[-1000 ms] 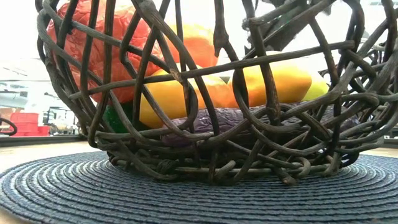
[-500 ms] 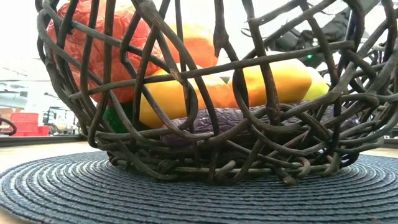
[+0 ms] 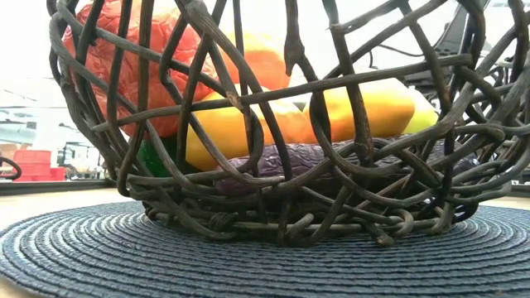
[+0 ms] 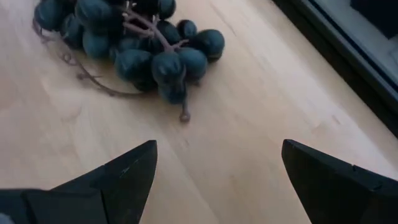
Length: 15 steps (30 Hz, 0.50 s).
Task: Build produce basket
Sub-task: Put the violet grapes into the black mesh basket
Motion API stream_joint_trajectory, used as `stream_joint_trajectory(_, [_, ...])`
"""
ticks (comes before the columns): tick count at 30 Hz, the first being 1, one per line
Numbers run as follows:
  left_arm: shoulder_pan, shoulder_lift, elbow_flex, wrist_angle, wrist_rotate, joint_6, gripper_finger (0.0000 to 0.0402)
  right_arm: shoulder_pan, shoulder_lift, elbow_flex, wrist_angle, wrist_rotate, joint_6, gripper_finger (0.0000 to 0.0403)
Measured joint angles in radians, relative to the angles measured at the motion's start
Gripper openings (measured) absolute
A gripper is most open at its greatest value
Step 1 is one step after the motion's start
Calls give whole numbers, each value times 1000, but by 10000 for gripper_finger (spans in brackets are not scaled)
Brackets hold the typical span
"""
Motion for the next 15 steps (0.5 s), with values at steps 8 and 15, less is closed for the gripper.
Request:
stream_joint_trajectory(8, [0, 0, 0, 0, 3, 0, 253, -16, 96, 7, 123, -23, -24, 327])
stream_joint_trajectory(15, [0, 0, 0, 0, 3, 0, 253, -33, 156, 67, 108, -51, -28, 269])
